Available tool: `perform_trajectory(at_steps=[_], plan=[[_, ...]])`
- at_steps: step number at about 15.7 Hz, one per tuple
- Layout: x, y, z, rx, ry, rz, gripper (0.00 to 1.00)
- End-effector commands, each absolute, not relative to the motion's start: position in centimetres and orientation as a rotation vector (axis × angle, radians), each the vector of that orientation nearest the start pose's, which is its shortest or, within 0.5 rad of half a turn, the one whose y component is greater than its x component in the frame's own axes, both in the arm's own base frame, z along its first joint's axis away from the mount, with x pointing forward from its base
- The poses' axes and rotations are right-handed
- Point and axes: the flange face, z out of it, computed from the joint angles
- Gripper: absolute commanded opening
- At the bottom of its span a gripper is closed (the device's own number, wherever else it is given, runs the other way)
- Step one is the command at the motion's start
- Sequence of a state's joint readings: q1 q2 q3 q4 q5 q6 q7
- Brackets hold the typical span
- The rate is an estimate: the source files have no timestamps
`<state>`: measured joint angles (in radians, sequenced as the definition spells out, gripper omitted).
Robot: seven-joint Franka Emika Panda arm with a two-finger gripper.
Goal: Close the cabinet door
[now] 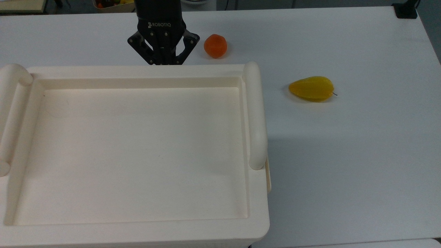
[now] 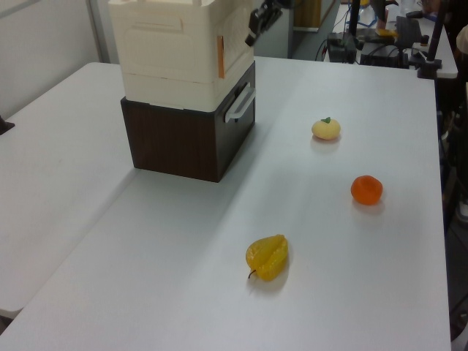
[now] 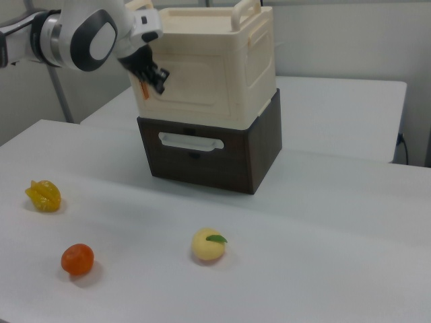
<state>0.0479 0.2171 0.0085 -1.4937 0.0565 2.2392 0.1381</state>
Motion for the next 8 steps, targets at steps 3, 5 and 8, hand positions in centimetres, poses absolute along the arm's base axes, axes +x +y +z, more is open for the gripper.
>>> perform_trajectory(at_steps=[3,5,8], plan=[[61.6,4.4,59.5,-3.145,0.005,-0.356,0.00],[59.9,4.2,59.7,-3.178,-0.076,-0.228,0.00],[57.0,4.7,59.6,-3.227,-0.224,-0.078,0.00]])
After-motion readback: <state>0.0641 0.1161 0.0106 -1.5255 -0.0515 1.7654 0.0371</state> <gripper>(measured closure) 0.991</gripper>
